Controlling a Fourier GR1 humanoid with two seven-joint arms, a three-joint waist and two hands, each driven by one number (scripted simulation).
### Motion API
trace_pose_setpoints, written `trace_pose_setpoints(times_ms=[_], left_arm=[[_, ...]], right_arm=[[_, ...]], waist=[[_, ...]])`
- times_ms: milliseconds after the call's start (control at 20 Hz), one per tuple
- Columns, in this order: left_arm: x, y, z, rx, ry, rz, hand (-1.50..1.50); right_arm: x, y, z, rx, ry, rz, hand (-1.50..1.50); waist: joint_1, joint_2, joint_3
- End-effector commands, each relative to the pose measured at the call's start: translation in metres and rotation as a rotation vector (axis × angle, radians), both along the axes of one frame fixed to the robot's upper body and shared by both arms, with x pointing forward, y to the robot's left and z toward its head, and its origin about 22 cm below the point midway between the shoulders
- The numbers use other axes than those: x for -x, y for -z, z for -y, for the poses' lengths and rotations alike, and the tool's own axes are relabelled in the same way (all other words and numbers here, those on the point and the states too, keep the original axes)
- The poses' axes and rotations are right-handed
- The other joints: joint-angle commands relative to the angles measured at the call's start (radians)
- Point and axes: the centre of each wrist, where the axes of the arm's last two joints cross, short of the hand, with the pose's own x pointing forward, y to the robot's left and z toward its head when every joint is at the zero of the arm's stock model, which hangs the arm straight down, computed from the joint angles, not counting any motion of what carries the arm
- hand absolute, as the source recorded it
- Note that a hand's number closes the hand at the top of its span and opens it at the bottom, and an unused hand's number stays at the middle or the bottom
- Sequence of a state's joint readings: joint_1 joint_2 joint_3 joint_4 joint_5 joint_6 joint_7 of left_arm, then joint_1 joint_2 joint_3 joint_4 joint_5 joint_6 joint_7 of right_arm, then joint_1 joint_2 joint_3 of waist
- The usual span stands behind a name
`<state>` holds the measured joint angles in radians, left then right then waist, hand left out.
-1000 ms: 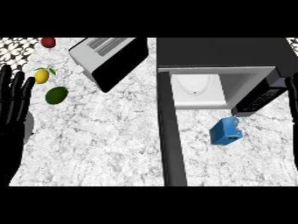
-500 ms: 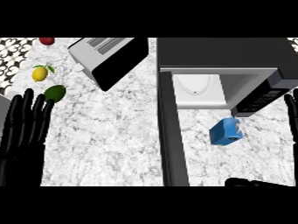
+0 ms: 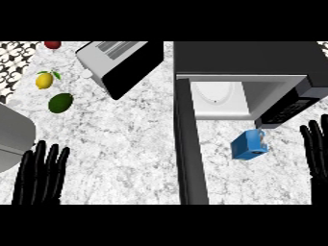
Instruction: Pick up the milk, place it into the microwave and close the microwave
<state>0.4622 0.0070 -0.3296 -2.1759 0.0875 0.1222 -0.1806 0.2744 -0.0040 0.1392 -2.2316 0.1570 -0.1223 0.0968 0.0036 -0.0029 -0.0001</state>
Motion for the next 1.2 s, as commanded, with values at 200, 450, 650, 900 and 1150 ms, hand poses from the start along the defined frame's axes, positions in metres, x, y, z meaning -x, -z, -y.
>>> trace_pose_setpoints(times_ms=[200, 450, 650, 900, 1150], left_arm=[[0.018, 0.021, 0.002, -0.002, 0.013, -0.005, -1.50], [0.043, 0.044, -0.002, 0.010, -0.011, 0.000, -1.50], [0.052, 0.041, 0.012, 0.008, 0.005, 0.010, -1.50], [0.056, 0.036, -0.003, -0.007, -0.014, 0.020, -1.50], [0.062, 0.051, 0.001, 0.018, 0.006, -0.008, -1.50]], right_arm=[[-0.009, 0.056, 0.005, -0.017, 0.021, -0.059, -1.50], [-0.009, 0.062, 0.013, -0.080, 0.036, -0.075, -1.50], [-0.018, 0.106, 0.016, -0.050, 0.060, -0.098, -1.50], [-0.034, 0.113, 0.023, -0.061, 0.158, -0.117, -1.50], [-0.046, 0.163, 0.029, -0.025, 0.232, -0.150, -1.50]], waist=[[0.001, 0.002, 0.001], [0.003, 0.001, 0.000], [0.005, 0.001, 0.001], [0.004, 0.002, 0.000], [0.006, 0.003, 0.001]])
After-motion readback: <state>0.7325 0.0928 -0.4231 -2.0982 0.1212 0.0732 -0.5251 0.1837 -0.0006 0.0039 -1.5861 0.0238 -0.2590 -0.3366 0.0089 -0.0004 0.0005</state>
